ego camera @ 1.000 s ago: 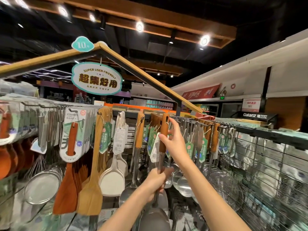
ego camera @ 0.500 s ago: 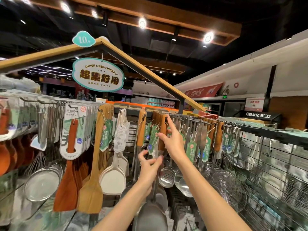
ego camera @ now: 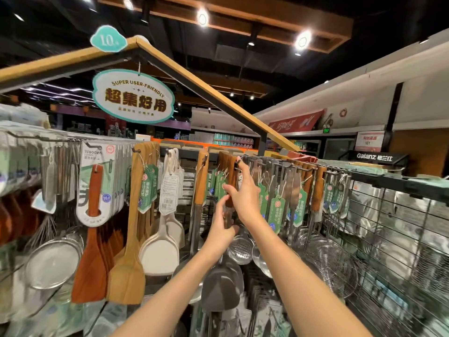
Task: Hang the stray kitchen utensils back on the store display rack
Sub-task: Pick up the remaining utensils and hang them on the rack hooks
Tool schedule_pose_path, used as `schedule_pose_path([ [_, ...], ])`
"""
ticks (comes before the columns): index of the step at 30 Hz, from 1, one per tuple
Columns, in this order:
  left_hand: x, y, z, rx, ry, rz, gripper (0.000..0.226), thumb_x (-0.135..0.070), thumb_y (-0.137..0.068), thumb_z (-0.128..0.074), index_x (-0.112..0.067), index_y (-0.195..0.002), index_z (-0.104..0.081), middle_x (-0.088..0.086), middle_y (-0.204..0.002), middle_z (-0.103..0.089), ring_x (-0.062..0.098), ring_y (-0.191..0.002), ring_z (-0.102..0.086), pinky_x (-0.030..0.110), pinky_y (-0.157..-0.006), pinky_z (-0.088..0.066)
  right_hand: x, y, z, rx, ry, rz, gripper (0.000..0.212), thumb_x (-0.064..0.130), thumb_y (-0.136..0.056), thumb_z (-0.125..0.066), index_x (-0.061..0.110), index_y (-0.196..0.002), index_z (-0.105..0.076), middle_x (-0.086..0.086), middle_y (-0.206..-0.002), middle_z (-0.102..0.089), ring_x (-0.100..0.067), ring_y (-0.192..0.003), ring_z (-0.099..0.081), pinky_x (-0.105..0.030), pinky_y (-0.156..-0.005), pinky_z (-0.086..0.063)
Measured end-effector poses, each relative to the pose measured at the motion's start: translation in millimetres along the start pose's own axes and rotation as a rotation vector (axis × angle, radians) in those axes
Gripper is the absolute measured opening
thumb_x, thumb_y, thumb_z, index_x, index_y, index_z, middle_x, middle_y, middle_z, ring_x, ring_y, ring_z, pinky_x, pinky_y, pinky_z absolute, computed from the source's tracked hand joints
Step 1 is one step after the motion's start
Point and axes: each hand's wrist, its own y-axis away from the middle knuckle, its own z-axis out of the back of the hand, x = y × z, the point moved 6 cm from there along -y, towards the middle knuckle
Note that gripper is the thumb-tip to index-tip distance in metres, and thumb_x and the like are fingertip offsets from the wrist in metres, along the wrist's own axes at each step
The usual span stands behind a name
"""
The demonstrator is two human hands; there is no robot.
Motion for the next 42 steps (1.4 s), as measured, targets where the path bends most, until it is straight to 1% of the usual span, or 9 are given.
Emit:
schedule_pose_path([
  [3, 0.7, 3.3, -2.5, 0.016, -0.036, 0.012, 0.084, 0.004, -0.084, -0.057, -0.058, -0.128, -0.021, 0.006, -0.151, -0.027, 0.027, -0.138, -0.031, 0.049, -0.108, -0.037, -2.0, 0.1, -0.2, -0.005, 0.026, 0.001, 0.072, 0.015, -0.089, -0.062, 0.043, -0.142, -0.023, 0.000, -0.144, -0.041, -0.015, -0.122, -0.045, -0.027, -0.082, -0.029],
  [7, 0.4, 7.6, -1.7, 0.052, -0.071, 0.032, 0.081, 0.004, -0.085, -0.053, -0.041, -0.143, -0.018, 0.002, -0.154, -0.023, 0.017, -0.131, -0.039, 0.042, -0.109, -0.036, -3.4, 0.9, 1.3, -0.009, 0.176, 0.017, 0.074, 0.024, -0.090, -0.061, 0.047, -0.144, -0.015, -0.001, -0.139, -0.043, -0.020, -0.108, -0.052, -0.028, -0.068, -0.037],
  [9, -1.4, 12.3, 2.4, 0.064, -0.122, 0.038, 0.075, 0.002, -0.086, -0.050, -0.038, -0.143, -0.022, 0.003, -0.152, -0.026, 0.016, -0.119, -0.050, 0.029, -0.094, -0.046, -3.3, 4.6, 1.9, 0.011, 0.275, 0.037, 0.081, 0.022, -0.089, -0.061, 0.047, -0.145, -0.008, 0.000, -0.139, -0.039, -0.013, -0.097, -0.049, -0.024, -0.057, -0.035],
  [15, -10.0, 35.9, 28.3, 0.048, -0.264, 0.037, 0.056, -0.008, -0.086, -0.053, -0.034, -0.135, -0.041, 0.002, -0.142, -0.038, -0.008, -0.091, -0.049, -0.004, -0.070, -0.036, -9.4, 20.1, 8.1, 0.110, 0.384, 0.003, 0.090, 0.009, -0.084, -0.064, 0.041, -0.147, -0.007, 0.000, -0.154, -0.019, -0.026, -0.133, -0.034, -0.044, -0.092, -0.045],
  [18, -14.4, 56.5, 52.0, 0.051, -0.330, 0.048, 0.051, -0.015, -0.087, -0.055, -0.033, -0.133, -0.043, 0.002, -0.141, -0.040, 0.005, -0.118, -0.043, 0.018, -0.095, -0.033, -11.9, 33.9, 11.9, 0.158, 0.440, -0.034, 0.080, 0.018, -0.089, -0.061, 0.036, -0.148, -0.011, -0.001, -0.157, -0.011, -0.026, -0.143, -0.019, -0.049, -0.105, -0.035],
  [21, -22.3, 82.7, 82.6, 0.051, -0.367, 0.068, 0.051, -0.019, -0.087, -0.055, -0.032, -0.134, -0.042, -0.001, -0.141, -0.041, 0.009, -0.121, -0.043, 0.028, -0.098, -0.038, -3.9, 54.4, 12.4, 0.191, 0.499, -0.019, 0.070, 0.022, -0.093, -0.056, 0.030, -0.149, -0.014, -0.003, -0.158, -0.010, -0.025, -0.145, -0.009, -0.049, -0.109, -0.029],
  [24, -29.5, 116.6, 118.1, 0.046, -0.387, 0.065, 0.052, -0.015, -0.086, -0.055, -0.026, -0.135, -0.043, -0.002, -0.128, -0.049, 0.005, -0.110, -0.047, 0.024, -0.092, -0.038, 11.6, 83.3, 2.9, 0.231, 0.557, -0.048, 0.063, 0.027, -0.095, -0.053, 0.025, -0.149, -0.019, -0.004, -0.158, -0.012, -0.025, -0.145, -0.011, -0.049, -0.112, -0.025],
  [36, -46.3, 236.9, 333.8, 0.089, -0.578, 0.085, 0.052, -0.020, -0.089, -0.060, -0.021, -0.137, -0.041, 0.004, -0.141, -0.041, 0.016, -0.131, -0.038, 0.031, -0.109, -0.031, 130.9, 222.8, -144.2, 0.276, 0.552, -0.008, 0.058, 0.031, -0.096, -0.050, 0.009, -0.145, -0.030, -0.010, -0.151, -0.030, -0.024, -0.141, -0.023, -0.037, -0.115, -0.019],
  [42, -65.9, 253.3, 407.3, 0.039, -0.626, 0.072, 0.054, -0.026, -0.088, -0.061, -0.020, -0.137, -0.040, 0.001, -0.141, -0.042, 0.011, -0.125, -0.040, 0.021, -0.099, -0.027, 169.7, 253.4, -197.0, 0.328, 0.522, -0.034, 0.064, 0.034, -0.094, -0.054, 0.012, -0.147, -0.027, -0.010, -0.153, -0.028, -0.025, -0.142, -0.023, -0.041, -0.116, -0.021],
])
